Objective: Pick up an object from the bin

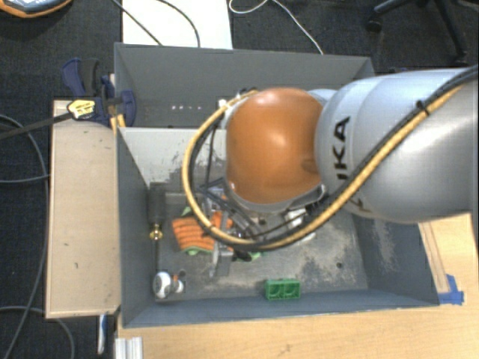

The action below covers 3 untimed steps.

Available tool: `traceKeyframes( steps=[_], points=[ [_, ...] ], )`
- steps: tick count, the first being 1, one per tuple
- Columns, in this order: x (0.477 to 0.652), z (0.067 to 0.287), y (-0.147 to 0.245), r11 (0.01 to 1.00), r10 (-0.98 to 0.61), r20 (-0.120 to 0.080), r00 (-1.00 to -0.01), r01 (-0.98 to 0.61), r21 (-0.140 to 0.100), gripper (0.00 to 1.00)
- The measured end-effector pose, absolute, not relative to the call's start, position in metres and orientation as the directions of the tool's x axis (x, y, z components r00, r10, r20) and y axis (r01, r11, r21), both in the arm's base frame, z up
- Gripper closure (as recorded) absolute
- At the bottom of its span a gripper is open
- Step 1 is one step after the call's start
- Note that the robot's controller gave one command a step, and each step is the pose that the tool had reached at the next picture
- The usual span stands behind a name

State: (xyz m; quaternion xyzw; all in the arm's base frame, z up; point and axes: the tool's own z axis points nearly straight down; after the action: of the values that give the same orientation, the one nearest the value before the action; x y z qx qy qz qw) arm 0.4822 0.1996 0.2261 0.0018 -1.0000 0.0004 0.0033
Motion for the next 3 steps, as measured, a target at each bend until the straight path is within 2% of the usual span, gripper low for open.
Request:
traceKeyframes(
  steps=[1,2,3],
  points=[
    [0.484,0.231,0.198,1.000,0.003,-0.002,-1.000,0.003,0.001,0.00],
    [0.545,0.158,0.129,0.990,-0.144,0.010,-0.990,-0.144,-0.003,0.00],
    [0.539,0.161,0.129,0.999,-0.051,0.000,-0.999,-0.051,0.001,0.00]
  ],
)
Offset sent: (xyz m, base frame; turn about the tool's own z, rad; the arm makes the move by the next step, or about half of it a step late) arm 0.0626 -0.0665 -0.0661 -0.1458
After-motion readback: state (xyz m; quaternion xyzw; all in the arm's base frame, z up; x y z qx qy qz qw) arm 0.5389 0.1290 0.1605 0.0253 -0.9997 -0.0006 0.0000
